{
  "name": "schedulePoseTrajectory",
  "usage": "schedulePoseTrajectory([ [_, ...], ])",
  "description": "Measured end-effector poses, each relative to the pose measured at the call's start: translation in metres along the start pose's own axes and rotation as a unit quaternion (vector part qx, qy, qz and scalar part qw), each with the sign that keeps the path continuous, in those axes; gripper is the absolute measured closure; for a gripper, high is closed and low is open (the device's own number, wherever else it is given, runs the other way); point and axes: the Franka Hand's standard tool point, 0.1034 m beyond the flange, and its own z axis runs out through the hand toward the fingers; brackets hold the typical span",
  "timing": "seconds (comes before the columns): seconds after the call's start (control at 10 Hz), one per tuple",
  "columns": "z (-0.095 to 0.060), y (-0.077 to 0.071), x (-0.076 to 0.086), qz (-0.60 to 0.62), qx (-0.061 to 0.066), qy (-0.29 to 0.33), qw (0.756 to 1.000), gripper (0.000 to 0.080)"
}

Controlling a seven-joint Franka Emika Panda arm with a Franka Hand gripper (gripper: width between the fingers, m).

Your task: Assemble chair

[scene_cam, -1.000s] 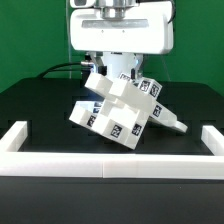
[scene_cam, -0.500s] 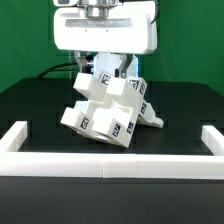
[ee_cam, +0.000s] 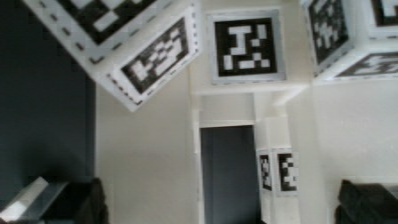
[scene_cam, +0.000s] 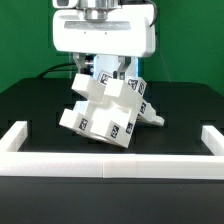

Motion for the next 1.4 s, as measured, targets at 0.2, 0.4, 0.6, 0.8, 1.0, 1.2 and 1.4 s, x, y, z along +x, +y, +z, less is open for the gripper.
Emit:
schedulePoseTrajectory([
  [0.2, 0.0, 0.001, 0.001, 0.0, -0.001, 0.0, 1.0, 0.015],
  [0.4, 0.005, 0.002, 0.011, 0.002, -0.01, 0.006, 1.0, 0.015],
  [0.6, 0.008, 0.004, 0.014, 0.001, -0.015, 0.008, 1.0, 0.015],
  [0.8, 0.014, 0.009, 0.02, 0.001, -0.024, 0.01, 1.0, 0.015],
  [1.0, 0.018, 0.015, 0.032, -0.003, -0.033, 0.023, 0.999, 0.015],
  [1.2, 0.03, 0.03, 0.039, -0.003, -0.05, 0.032, 0.998, 0.015],
  [1.4, 0.028, 0.031, 0.043, 0.0, -0.049, 0.033, 0.998, 0.015],
])
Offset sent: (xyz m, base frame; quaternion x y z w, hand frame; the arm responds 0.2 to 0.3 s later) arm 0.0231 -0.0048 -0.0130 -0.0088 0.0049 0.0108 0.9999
